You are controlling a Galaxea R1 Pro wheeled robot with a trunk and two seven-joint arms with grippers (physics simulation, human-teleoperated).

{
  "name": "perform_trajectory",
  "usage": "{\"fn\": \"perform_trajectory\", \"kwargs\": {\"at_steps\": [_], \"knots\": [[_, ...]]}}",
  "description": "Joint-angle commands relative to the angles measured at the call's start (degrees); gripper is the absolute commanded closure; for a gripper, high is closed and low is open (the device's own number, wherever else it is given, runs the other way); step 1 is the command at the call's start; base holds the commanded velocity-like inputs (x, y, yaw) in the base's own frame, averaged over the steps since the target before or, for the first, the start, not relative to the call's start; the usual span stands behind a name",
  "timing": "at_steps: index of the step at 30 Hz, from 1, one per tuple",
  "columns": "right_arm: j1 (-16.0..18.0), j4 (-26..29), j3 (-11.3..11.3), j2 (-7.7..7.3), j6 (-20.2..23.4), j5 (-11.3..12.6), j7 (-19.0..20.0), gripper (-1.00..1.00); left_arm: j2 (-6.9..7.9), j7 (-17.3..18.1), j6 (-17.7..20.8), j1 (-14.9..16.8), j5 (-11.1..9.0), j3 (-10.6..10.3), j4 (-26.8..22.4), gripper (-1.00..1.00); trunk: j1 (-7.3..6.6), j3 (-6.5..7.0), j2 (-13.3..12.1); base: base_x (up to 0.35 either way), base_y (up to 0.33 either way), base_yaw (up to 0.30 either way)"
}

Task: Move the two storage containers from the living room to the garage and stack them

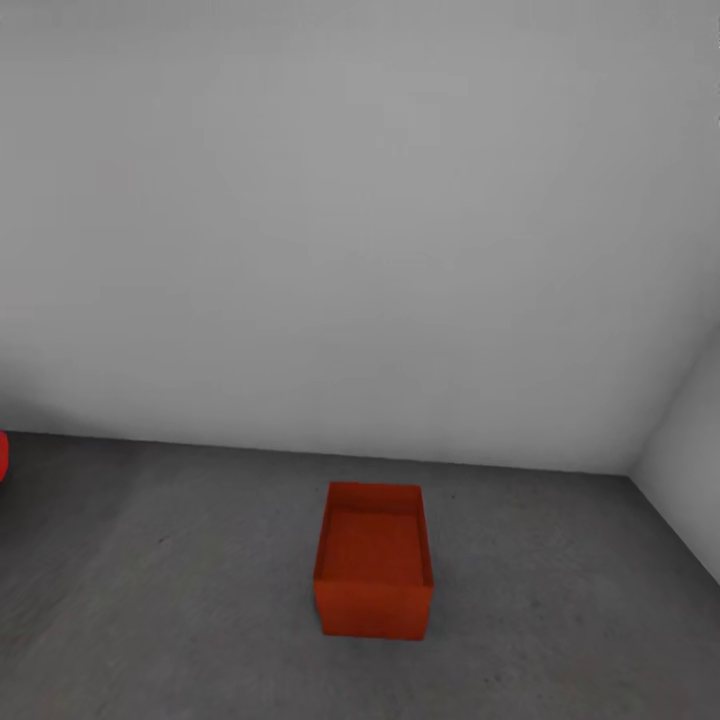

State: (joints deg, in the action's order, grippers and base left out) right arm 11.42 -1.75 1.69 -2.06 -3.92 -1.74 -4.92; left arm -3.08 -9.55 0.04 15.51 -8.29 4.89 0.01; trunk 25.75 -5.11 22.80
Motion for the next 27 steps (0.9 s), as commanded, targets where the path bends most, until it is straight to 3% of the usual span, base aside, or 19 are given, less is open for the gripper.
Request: {"fn": "perform_trajectory", "kwargs": {"at_steps": [1, 27], "knots": [[0.09, -0.19, 0.15, -0.01, -0.3, -0.2, -0.18, -1.0, -0.03, -0.12, -0.02, 0.05, -0.16, 0.44, 0.0, -1.0, 0.03, -0.03, 0.11, 0.0, 0.0, 0.0], [0.09, -0.16, 0.15, 0.0, -0.46, -0.45, -0.27, -1.0, -0.56, 0.0, 0.2, -0.22, -0.19, 0.44, 0.08, -1.0, 0.03, 2.26, 0.11, 0.0, 0.0, 0.02]]}}
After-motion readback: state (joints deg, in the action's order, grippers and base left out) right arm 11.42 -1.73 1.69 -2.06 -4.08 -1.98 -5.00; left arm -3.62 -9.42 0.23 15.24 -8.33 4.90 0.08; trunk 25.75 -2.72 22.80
